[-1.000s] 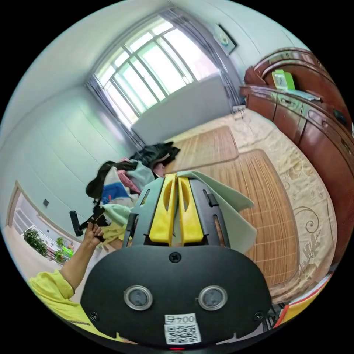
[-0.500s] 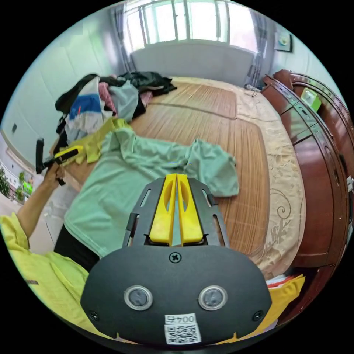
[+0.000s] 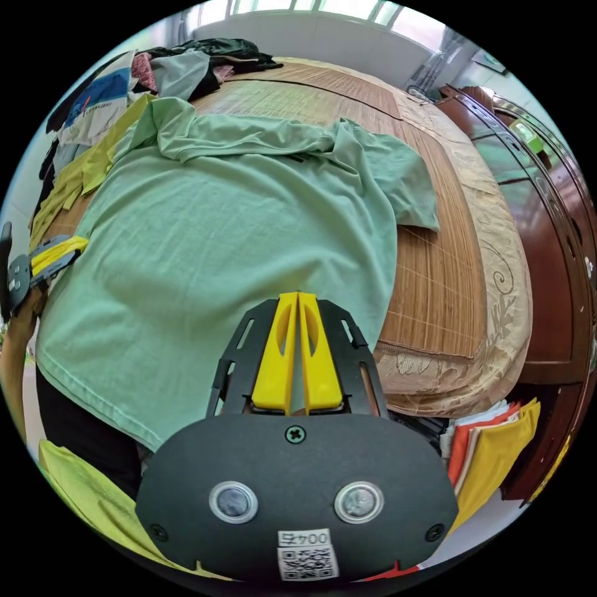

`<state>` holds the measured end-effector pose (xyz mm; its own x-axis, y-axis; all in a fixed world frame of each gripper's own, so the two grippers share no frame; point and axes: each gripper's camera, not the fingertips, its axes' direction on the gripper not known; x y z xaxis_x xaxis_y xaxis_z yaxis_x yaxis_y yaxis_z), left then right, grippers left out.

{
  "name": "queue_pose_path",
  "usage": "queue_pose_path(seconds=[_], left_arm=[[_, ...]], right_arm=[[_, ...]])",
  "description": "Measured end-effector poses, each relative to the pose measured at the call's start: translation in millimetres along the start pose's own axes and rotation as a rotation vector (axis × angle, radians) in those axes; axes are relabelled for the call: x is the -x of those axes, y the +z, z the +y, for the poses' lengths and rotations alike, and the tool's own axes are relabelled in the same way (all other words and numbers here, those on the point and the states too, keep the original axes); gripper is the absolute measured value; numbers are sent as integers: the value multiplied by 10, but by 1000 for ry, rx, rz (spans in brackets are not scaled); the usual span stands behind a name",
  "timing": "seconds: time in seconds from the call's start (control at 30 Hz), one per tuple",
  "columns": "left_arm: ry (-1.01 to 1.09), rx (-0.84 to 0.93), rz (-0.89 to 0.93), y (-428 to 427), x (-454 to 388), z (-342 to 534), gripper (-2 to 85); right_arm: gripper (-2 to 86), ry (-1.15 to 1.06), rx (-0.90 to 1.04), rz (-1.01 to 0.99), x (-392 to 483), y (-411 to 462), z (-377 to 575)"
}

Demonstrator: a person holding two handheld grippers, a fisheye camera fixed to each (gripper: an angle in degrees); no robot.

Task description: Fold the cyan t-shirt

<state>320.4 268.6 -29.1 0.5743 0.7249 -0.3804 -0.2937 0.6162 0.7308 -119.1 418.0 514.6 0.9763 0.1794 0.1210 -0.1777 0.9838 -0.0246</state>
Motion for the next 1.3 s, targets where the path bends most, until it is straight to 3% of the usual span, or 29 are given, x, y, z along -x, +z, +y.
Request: queue_pose_path(seconds=[0.4,0.47,0.53,0.6,0.8,1.03,1.3], left_arm=[[-87,-51,191,-553,1345,230,2],[-149,-60,286,-733,1692,321,2],[-282,-208,380,-1173,2226,630,2],[-350,-239,423,-1465,2604,910,2],[-625,-205,681,-1961,3732,2153,5],[-933,-277,1092,-2004,4518,3223,42],[-1037,-282,1218,-2217,5001,3543,93]], right_arm=[[-1,100,-40,-195,-688,-303,840],[7,136,-111,-303,-829,-536,1080],[26,136,-179,-381,-930,-832,1390],[51,85,-276,-426,-977,-1267,1905],[90,-61,-320,-368,-834,-1901,3277],[83,-102,-291,-260,-501,-2291,4129],[76,-88,-295,-289,-404,-2778,4531]])
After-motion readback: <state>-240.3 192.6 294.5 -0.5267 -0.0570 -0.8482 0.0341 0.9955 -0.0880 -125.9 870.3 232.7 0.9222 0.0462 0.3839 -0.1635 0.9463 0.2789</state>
